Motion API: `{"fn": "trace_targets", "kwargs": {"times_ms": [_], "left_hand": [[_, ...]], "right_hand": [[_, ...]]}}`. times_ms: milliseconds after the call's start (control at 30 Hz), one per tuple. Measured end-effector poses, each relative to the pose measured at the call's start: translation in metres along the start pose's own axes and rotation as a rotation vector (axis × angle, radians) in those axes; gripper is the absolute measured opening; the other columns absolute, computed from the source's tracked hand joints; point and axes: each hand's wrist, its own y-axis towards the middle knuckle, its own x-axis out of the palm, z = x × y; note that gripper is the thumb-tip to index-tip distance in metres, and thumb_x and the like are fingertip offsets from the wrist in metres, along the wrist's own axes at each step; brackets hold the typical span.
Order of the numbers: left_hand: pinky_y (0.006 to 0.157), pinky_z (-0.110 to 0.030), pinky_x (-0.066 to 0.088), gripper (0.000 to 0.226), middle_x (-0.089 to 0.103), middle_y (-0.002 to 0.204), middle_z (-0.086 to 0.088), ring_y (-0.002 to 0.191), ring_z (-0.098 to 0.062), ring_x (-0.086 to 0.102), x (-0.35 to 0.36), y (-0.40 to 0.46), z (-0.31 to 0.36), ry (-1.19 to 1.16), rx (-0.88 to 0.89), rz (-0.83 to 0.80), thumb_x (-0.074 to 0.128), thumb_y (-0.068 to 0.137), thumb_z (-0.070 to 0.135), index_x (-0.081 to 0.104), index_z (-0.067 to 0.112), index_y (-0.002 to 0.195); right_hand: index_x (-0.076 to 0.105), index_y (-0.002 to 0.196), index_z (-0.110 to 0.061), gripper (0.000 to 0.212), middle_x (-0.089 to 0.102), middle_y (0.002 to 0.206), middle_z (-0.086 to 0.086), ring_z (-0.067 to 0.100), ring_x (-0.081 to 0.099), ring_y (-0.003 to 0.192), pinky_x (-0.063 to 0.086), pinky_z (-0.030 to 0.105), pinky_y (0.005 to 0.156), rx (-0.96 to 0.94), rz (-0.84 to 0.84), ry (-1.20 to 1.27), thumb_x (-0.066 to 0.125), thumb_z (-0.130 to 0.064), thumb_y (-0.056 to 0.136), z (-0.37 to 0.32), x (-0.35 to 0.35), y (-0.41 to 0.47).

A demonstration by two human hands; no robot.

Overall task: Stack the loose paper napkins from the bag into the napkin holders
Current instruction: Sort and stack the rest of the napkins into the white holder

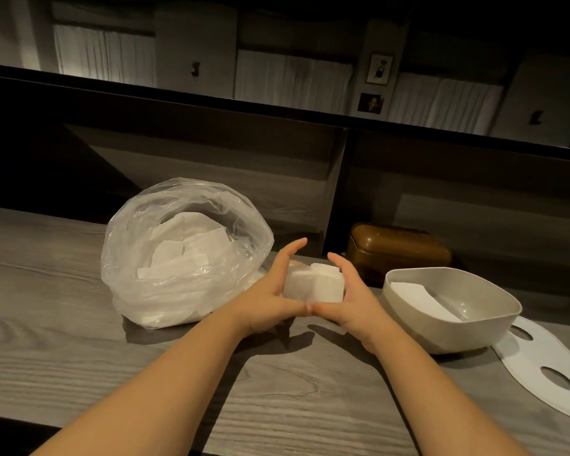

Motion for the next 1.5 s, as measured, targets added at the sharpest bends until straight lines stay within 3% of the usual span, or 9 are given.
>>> {"fn": "trace_targets", "kwargs": {"times_ms": [100,267,533,700,833,1000,1100,1200,1500], "left_hand": [[0.08,-0.027,0.059,0.09,0.041,0.126,0.005,0.097,-0.019,0.06,0.0,0.001,0.0,0.005,-0.011,0.068,0.066,0.086,0.003,0.017,0.053,0.142],[0.077,-0.02,0.058,0.078,0.046,0.134,0.002,0.106,-0.013,0.057,-0.003,0.001,-0.004,-0.036,-0.02,0.187,0.065,0.087,0.002,0.029,0.049,0.138],[0.076,-0.008,0.05,0.091,0.04,0.124,0.015,0.105,-0.007,0.053,0.0,0.001,-0.003,0.051,-0.042,0.037,0.068,0.089,0.01,0.01,0.047,0.149],[0.068,-0.011,0.053,0.067,0.05,0.139,0.0,0.107,-0.012,0.056,-0.003,0.004,-0.009,0.005,-0.09,0.23,0.06,0.093,0.006,0.033,0.04,0.144],[0.074,-0.017,0.056,0.07,0.041,0.135,0.003,0.109,-0.017,0.055,-0.002,0.003,-0.009,-0.011,-0.09,0.111,0.059,0.093,0.007,0.028,0.042,0.146],[0.073,-0.016,0.056,0.059,0.049,0.128,0.008,0.103,-0.009,0.056,-0.006,0.005,-0.006,-0.063,-0.1,0.232,0.063,0.093,0.009,0.04,0.034,0.142],[0.09,-0.033,0.058,0.051,0.058,0.126,0.002,0.113,-0.016,0.059,-0.009,0.005,-0.008,-0.184,-0.141,0.212,0.067,0.088,0.003,0.052,0.029,0.13],[0.088,-0.037,0.059,0.048,0.062,0.119,0.001,0.11,-0.018,0.062,-0.009,0.003,-0.007,-0.166,-0.149,0.201,0.073,0.083,0.004,0.058,0.03,0.121],[0.087,-0.029,0.058,0.078,0.041,0.128,0.003,0.109,-0.021,0.057,-0.001,0.0,0.001,-0.063,-0.088,0.041,0.07,0.088,0.011,0.023,0.047,0.139]], "right_hand": [[0.031,0.145,-0.037,0.089,0.04,0.145,0.0,0.023,0.048,0.124,0.054,0.045,0.095,-0.002,0.09,0.056,0.08,-0.007,0.078,0.0,-0.002,0.002],[0.045,0.133,-0.032,0.064,0.052,0.129,-0.001,0.018,0.056,0.106,0.06,0.034,0.081,0.007,0.14,0.045,0.075,-0.007,0.083,0.004,-0.006,0.0],[0.035,0.141,-0.035,0.081,0.042,0.129,-0.007,0.017,0.05,0.114,0.055,0.02,0.075,0.01,0.016,0.087,0.079,-0.007,0.079,0.002,-0.002,-0.001],[0.05,0.118,-0.032,0.048,0.055,0.12,-0.003,0.016,0.057,0.098,0.055,0.018,0.061,0.03,0.1,0.089,0.075,-0.011,0.084,0.003,-0.005,0.001],[0.043,0.122,-0.034,0.058,0.048,0.11,-0.012,0.014,0.053,0.099,0.055,0.018,0.067,0.045,0.018,0.085,0.078,-0.012,0.081,0.001,-0.002,0.0],[0.054,0.114,-0.026,0.042,0.062,0.112,-0.006,0.015,0.062,0.104,0.059,0.027,0.077,0.023,0.124,0.13,0.077,-0.012,0.081,-0.001,-0.006,0.0],[0.057,0.107,-0.029,0.037,0.066,0.113,-0.004,0.015,0.065,0.105,0.06,0.031,0.081,0.029,0.109,0.242,0.076,-0.01,0.082,0.0,-0.006,0.0],[0.057,0.102,-0.033,0.035,0.066,0.114,-0.003,0.017,0.065,0.106,0.059,0.037,0.085,0.038,0.097,0.223,0.073,-0.009,0.084,0.002,-0.006,0.001],[0.048,0.115,-0.031,0.047,0.056,0.119,-0.002,0.017,0.058,0.107,0.057,0.023,0.073,0.029,-0.015,0.15,0.075,-0.011,0.083,0.002,-0.006,-0.001]]}}
